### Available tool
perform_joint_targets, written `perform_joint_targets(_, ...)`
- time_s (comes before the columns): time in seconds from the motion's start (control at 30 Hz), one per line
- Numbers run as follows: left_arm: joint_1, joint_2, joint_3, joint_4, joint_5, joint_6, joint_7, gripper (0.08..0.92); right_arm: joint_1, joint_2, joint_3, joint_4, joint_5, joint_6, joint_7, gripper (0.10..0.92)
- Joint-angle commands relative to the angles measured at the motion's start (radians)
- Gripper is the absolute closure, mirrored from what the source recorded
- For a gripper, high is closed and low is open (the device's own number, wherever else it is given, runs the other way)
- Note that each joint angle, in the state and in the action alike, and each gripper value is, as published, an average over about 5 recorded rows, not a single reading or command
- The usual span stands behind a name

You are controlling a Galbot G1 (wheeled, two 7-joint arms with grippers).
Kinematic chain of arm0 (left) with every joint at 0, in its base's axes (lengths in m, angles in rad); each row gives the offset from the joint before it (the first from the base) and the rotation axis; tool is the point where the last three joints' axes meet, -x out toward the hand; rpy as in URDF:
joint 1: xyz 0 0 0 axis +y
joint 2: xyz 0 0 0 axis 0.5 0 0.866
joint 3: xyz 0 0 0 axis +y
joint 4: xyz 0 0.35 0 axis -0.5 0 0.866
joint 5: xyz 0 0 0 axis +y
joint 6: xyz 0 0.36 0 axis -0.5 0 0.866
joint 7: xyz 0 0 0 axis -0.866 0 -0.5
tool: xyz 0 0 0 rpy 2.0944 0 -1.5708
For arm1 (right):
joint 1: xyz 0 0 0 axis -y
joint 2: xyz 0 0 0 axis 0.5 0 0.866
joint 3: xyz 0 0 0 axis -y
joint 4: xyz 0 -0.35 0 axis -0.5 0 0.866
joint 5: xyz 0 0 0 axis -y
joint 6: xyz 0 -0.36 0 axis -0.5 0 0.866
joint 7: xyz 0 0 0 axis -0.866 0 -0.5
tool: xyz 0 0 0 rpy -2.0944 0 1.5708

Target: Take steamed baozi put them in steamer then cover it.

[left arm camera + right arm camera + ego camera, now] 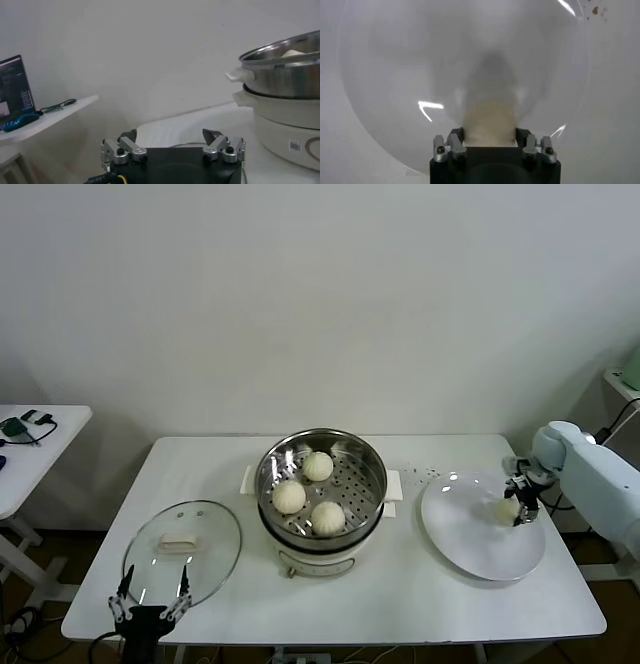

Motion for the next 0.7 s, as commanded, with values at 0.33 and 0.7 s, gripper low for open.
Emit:
perform_joint_targets(0.33,0.002,-0.004,0.037,-0.003,0.012,0.003,-0.001,0.177,0.484,0.034,-0.487,0.205,0.571,-0.174,-0.019,0.397)
perform_joint_targets(0.7,0.029,0.001,0.082,-0.024,0.007,-0.005,0.002,0.177,0.771,0.118,-0.766,0.511,1.039,-0.372,0.141,0.401)
